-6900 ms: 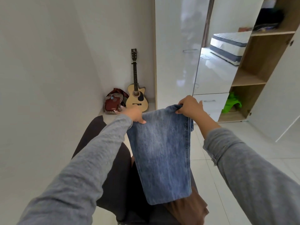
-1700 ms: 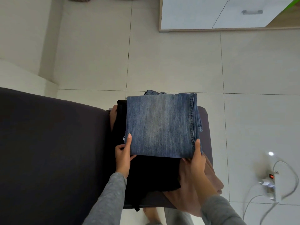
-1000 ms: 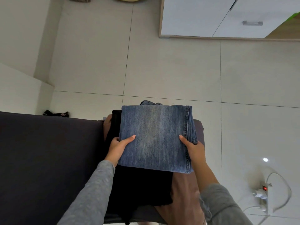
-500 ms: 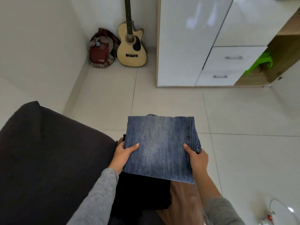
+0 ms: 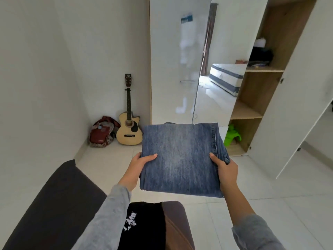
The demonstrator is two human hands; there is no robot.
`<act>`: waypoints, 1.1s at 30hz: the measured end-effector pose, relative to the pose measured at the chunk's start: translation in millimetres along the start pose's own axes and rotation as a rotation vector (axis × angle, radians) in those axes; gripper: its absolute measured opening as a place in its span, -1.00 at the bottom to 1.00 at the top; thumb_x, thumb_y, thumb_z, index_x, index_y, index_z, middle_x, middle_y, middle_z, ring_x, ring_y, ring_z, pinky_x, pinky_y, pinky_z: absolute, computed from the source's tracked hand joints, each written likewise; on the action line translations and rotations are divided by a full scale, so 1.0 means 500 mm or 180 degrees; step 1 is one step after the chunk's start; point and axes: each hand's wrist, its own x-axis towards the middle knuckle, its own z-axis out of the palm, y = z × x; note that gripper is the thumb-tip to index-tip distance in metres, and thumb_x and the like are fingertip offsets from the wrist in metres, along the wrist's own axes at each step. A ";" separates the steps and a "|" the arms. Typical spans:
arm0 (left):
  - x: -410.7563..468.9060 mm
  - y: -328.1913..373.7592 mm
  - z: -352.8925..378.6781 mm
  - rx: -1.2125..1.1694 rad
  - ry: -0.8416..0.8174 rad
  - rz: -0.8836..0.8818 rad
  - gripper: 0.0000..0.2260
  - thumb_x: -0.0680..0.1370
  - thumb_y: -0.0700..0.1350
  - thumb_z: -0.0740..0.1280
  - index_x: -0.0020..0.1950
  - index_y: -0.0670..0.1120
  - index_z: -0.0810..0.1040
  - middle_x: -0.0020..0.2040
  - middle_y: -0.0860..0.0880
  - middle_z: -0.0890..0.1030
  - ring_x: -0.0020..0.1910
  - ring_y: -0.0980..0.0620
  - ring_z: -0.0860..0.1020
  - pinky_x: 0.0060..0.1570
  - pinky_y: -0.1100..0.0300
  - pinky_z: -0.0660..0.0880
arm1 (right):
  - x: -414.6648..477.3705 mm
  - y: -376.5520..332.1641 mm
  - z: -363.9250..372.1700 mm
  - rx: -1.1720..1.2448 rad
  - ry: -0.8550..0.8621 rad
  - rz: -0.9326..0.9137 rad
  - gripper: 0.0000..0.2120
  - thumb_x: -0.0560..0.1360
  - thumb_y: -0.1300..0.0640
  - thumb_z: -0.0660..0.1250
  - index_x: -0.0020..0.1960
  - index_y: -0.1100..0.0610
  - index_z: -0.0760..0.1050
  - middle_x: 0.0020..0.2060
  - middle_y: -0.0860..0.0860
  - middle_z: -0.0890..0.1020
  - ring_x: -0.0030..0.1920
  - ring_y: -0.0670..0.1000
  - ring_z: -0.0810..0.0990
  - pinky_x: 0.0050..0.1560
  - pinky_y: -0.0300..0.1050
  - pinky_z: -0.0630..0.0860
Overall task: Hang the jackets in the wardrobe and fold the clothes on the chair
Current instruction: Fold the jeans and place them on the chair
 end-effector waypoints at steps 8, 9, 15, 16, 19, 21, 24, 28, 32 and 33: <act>0.024 0.098 0.282 0.0282 -0.0773 -0.0119 -0.66 0.40 0.01 0.47 0.08 -0.10 0.52 0.04 -0.12 0.64 0.05 -0.12 0.60 0.10 -0.02 0.50 | 0.120 -0.162 -0.212 0.0123 0.0152 -0.0470 -0.62 0.39 0.10 0.48 0.15 0.18 0.53 0.01 0.08 0.62 0.02 0.12 0.57 0.10 0.04 0.51; 0.035 0.100 0.325 0.0288 -0.0879 -0.0056 -0.64 0.38 0.01 0.49 0.09 -0.10 0.52 0.03 -0.12 0.65 0.05 -0.12 0.60 0.09 -0.01 0.51 | 0.144 -0.176 -0.244 0.0101 0.0204 -0.0478 -0.63 0.38 0.10 0.49 0.14 0.17 0.54 0.01 0.08 0.64 0.02 0.12 0.59 0.12 0.06 0.52; 0.110 0.113 0.623 0.0194 -0.1359 0.0201 -0.68 0.45 -0.02 0.43 0.14 -0.12 0.53 0.07 -0.14 0.65 0.07 -0.14 0.60 0.15 -0.03 0.51 | 0.297 -0.250 -0.458 0.0201 0.0581 -0.0823 -0.71 0.38 0.10 0.48 0.07 0.12 0.54 -0.02 0.07 0.63 -0.02 0.09 0.58 -0.02 -0.05 0.47; 0.123 0.112 0.666 0.0199 -0.1445 0.0211 -0.65 0.45 -0.02 0.44 0.16 -0.12 0.52 0.08 -0.14 0.64 0.07 -0.14 0.60 0.16 -0.05 0.50 | 0.320 -0.255 -0.488 0.0235 0.0650 -0.0848 -0.70 0.39 0.10 0.48 0.08 0.13 0.53 -0.03 0.07 0.62 -0.02 0.10 0.58 -0.02 -0.05 0.46; 0.165 0.105 0.784 0.0132 -0.1646 0.0254 -0.64 0.45 -0.03 0.43 0.19 -0.13 0.51 0.09 -0.13 0.63 0.08 -0.13 0.60 0.17 -0.06 0.50 | 0.386 -0.275 -0.570 0.0256 0.0868 -0.0895 -0.66 0.39 0.09 0.48 0.10 0.16 0.51 -0.01 0.07 0.60 -0.01 0.10 0.56 0.00 -0.04 0.46; 0.194 0.104 0.859 0.0055 -0.1796 0.0260 -0.69 0.48 -0.06 0.41 0.17 -0.12 0.51 0.08 -0.13 0.63 0.09 -0.13 0.59 0.17 -0.05 0.49 | 0.434 -0.289 -0.615 0.0230 0.0986 -0.0971 -0.60 0.38 0.07 0.48 0.14 0.18 0.51 0.00 0.06 0.61 -0.01 0.09 0.57 0.00 -0.04 0.47; 0.255 0.106 0.957 0.0030 -0.1927 0.0305 -0.74 0.49 -0.07 0.40 0.14 -0.11 0.52 0.09 -0.13 0.62 0.09 -0.13 0.59 0.17 -0.05 0.49 | 0.508 -0.304 -0.659 0.0220 0.1152 -0.1095 -0.58 0.38 0.07 0.48 0.18 0.18 0.51 0.00 0.04 0.61 -0.01 0.06 0.57 -0.02 -0.06 0.47; 0.358 0.108 1.052 -0.0054 -0.1914 0.0346 -0.70 0.48 -0.07 0.41 0.17 -0.14 0.52 0.09 -0.14 0.63 0.06 -0.14 0.60 0.13 -0.05 0.52 | 0.626 -0.315 -0.676 0.0240 0.1302 -0.1193 -0.63 0.39 0.11 0.47 0.15 0.18 0.52 -0.02 0.04 0.62 -0.02 0.06 0.57 -0.03 -0.08 0.46; 0.509 0.116 1.110 -0.0095 -0.1796 0.0282 -0.65 0.48 -0.08 0.41 0.21 -0.18 0.51 0.10 -0.16 0.62 0.05 -0.16 0.60 0.06 -0.03 0.54 | 0.778 -0.314 -0.641 0.0214 0.1333 -0.1147 -0.74 0.39 0.12 0.47 0.04 0.11 0.53 -0.13 -0.03 0.62 -0.09 0.02 0.58 -0.04 -0.07 0.47; 0.557 0.121 1.125 -0.0118 -0.1774 0.0260 -0.66 0.48 -0.08 0.41 0.21 -0.18 0.51 0.10 -0.17 0.62 0.06 -0.16 0.60 0.04 -0.02 0.54 | 0.826 -0.314 -0.627 0.0218 0.1336 -0.1144 -0.75 0.39 0.12 0.47 0.04 0.10 0.52 -0.14 -0.04 0.61 -0.10 0.01 0.57 -0.03 -0.06 0.47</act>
